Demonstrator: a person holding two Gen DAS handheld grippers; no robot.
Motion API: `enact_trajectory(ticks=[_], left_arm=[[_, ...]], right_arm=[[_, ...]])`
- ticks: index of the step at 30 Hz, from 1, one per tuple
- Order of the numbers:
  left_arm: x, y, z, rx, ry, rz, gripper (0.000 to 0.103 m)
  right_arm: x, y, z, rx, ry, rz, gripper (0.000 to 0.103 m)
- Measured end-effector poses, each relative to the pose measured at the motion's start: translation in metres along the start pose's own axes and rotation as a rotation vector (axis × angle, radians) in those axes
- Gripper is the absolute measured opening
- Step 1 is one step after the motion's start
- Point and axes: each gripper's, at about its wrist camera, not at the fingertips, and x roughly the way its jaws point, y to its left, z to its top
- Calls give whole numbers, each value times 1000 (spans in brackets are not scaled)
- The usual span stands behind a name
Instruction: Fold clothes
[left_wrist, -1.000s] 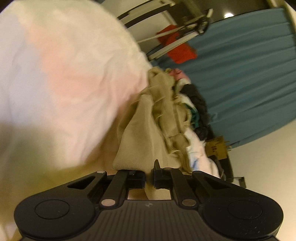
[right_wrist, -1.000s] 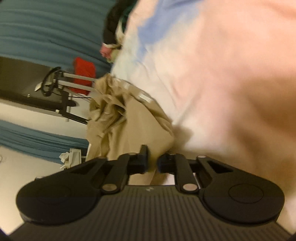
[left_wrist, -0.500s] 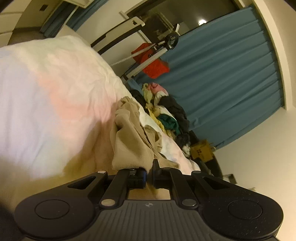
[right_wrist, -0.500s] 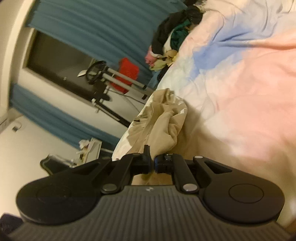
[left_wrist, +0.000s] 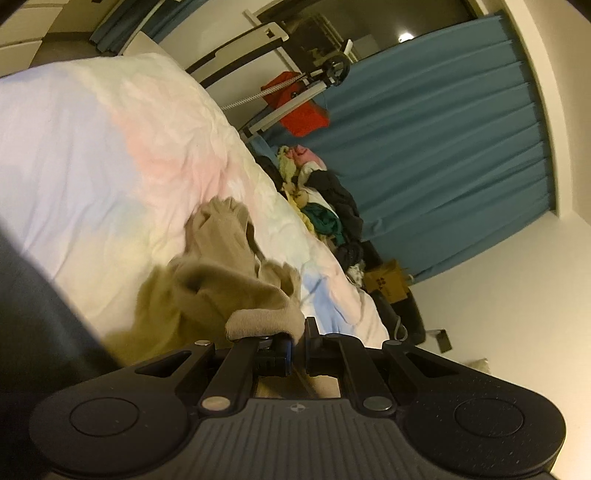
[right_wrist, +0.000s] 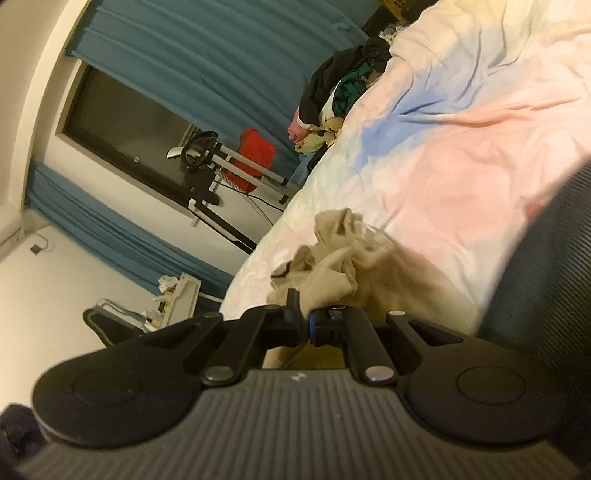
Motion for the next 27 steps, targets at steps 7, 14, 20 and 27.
enact_trajectory(ticks=[7, 14, 20, 27], left_arm=[[92, -18, 67, 31, -12, 107, 8], [206, 7, 111, 135, 1, 219, 8], [219, 28, 114, 174, -3, 164, 8], [234, 11, 117, 270, -22, 140, 9]], right_arm=[[115, 24, 59, 56, 25, -77, 10], [238, -16, 93, 108, 147, -150, 11], [252, -42, 99, 94, 208, -49, 11], [250, -28, 115, 53, 143, -9, 11]])
